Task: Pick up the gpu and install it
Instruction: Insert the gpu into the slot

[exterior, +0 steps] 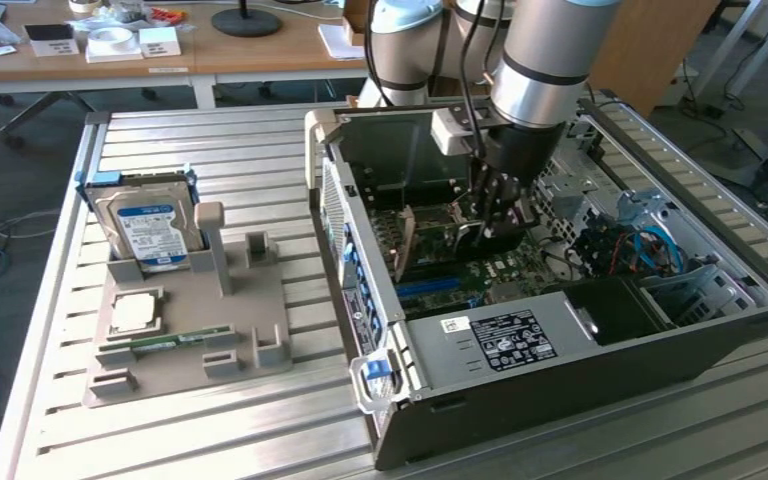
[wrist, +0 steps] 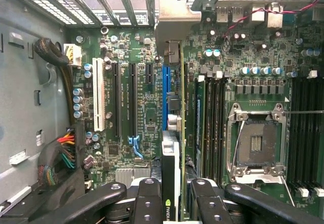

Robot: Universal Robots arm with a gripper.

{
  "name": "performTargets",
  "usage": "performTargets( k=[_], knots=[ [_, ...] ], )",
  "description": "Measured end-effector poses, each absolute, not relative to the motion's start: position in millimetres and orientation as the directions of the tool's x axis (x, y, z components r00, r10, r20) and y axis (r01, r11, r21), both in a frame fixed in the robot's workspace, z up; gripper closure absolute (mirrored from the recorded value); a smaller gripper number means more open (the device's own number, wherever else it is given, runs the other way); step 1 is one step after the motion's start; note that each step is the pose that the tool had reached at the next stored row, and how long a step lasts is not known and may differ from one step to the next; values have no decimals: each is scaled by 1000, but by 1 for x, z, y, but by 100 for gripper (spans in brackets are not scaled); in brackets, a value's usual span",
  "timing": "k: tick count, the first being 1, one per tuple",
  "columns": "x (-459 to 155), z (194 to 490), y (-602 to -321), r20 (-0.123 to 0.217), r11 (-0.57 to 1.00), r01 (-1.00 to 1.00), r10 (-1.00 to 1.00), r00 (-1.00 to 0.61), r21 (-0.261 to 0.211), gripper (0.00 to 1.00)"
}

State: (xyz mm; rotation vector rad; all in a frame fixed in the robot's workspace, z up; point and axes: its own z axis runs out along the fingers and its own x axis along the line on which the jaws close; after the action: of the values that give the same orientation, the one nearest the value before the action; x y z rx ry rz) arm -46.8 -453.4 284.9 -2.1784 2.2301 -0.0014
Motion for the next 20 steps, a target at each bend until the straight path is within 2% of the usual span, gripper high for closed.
performTargets(
  k=[20],
  knots=[
    [-54, 285, -456, -17, 24, -999, -1000, -23, -22, 73]
  ],
)
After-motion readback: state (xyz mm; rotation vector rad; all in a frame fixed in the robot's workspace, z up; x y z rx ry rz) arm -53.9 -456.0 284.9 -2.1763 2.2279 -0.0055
